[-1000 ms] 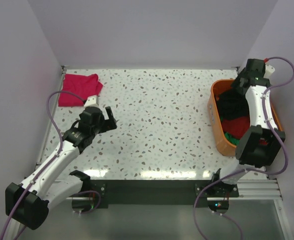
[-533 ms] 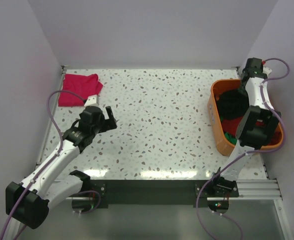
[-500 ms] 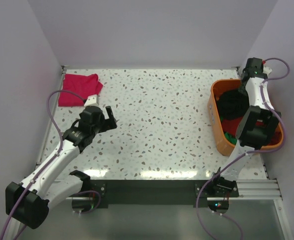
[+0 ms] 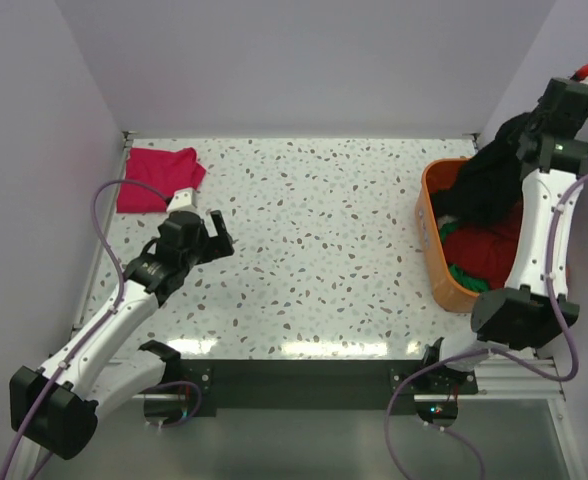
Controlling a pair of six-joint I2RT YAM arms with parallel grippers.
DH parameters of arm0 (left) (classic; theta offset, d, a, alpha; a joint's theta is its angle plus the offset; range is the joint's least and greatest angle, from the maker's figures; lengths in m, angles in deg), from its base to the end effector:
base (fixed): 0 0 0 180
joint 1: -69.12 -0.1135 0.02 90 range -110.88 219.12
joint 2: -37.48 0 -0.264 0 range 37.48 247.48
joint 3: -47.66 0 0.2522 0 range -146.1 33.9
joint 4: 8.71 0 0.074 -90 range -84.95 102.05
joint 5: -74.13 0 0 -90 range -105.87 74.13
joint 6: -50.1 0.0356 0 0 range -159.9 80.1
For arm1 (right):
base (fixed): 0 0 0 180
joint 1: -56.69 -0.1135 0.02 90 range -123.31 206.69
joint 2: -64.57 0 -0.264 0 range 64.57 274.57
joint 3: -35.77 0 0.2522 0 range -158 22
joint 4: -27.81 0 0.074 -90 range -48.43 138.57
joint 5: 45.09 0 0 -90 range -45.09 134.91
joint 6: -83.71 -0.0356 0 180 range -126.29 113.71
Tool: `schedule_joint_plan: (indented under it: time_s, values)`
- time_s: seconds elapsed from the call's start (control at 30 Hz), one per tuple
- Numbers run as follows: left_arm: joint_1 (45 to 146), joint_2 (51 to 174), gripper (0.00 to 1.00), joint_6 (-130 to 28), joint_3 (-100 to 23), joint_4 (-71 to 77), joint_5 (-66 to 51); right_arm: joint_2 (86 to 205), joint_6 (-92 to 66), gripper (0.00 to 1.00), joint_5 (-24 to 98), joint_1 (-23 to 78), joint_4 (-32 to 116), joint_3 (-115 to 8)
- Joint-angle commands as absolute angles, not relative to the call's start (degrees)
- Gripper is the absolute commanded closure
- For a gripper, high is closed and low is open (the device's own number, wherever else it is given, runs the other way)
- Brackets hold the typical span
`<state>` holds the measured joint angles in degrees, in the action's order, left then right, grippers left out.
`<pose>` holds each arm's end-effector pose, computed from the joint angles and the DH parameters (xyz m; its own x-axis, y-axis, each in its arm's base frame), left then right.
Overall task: Fold and stack the t-shirts
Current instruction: Grab the tshirt from the pile, then move the tshirt to the center of the board
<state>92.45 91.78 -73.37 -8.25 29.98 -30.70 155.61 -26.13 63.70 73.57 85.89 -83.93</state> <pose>0.1914 -0.0726 0.2696 -0.5696 -0.3350 -0.7506 -0.1424 0.9396 -0.3113 0.3219 -0.1097 0.4455 -0.2577 0.4140 -0.8730 0.6706 0.7271 0.1468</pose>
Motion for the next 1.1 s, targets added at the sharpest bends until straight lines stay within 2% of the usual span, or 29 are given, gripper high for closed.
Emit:
schedule_joint_plan:
  time_s: [0.0, 0.03, 0.13, 0.17, 0.2, 0.27, 0.3, 0.47, 0.53, 0.6, 0.7, 0.8, 0.83, 0.87, 0.93, 1.07]
  values:
    - [92.59, 90.91, 0.00, -74.44, -9.96, 27.64, -31.25, 149.48, -25.80, 1.00, 54.78, 73.57, 87.10, -92.59]
    - [92.59, 90.74, 0.00, -74.44, -9.87, 27.20, -30.56, 149.38, -26.59, 1.00, 47.88, 73.30, 87.54, -94.35]
    - [92.50, 90.48, 0.00, -74.62, -9.61, 26.49, -30.20, 151.74, -23.81, 1.00, 42.98, 66.48, 89.20, -102.77]
    - [92.59, 90.47, 0.00, -74.70, -9.61, 26.58, -30.28, 153.06, -22.13, 1.00, 46.20, 62.36, 92.43, -109.07]
    - [92.59, 90.39, 0.00, -74.79, -9.61, 26.84, -30.46, 154.99, -20.72, 1.00, 47.36, 53.53, 93.86, -112.09]
    - [92.50, 90.12, 0.00, -75.75, -9.69, 27.81, -31.34, 159.21, -20.35, 1.00, 41.89, 45.92, 95.19, -117.80]
    - [92.50, 89.95, 0.00, -76.11, -9.96, 28.68, -32.04, 160.70, -21.22, 1.00, 37.57, 43.97, 93.53, -118.70]
    - [92.50, 90.39, 0.00, -81.37, -12.59, 34.48, -36.96, 163.62, -18.95, 0.98, 36.30, 28.51, 87.38, -118.36]
    - [92.50, 91.09, 0.00, -83.84, -14.78, 37.98, -38.71, 163.53, -21.56, 0.91, 33.32, 27.77, 83.87, -116.44]
    - [92.50, 91.09, 0.00, -86.56, -16.45, 40.89, -40.38, 161.26, -23.07, 0.90, 38.19, 27.77, 82.71, -110.03]
    - [92.50, 89.78, 0.00, -90.94, -16.99, 45.21, -44.25, 155.30, -24.13, 0.77, 46.56, 28.39, 79.64, -93.79]
    - [92.50, 89.33, 0.00, -92.37, -16.99, 46.44, -46.54, 149.41, -27.90, 0.25, 48.96, 33.03, 75.25, -74.81]
    - [92.50, 89.33, 0.00, -92.72, -17.16, 47.31, -47.33, 148.42, -29.65, 0.02, 45.82, 34.87, 72.80, -70.59]
    - [92.50, 89.51, 0.00, -93.24, -17.43, 47.93, -47.77, 147.80, -30.45, 0.01, 45.01, 37.85, 72.17, -63.76]
    - [92.50, 90.38, 0.00, -93.34, -17.25, 48.90, -48.39, 147.18, -30.47, 0.01, 45.09, 39.20, 72.68, -58.27]
    - [92.50, 93.97, 0.00, -94.13, -15.15, 49.34, -48.48, 146.31, -29.06, 0.01, 40.80, 38.50, 71.28, -52.46]
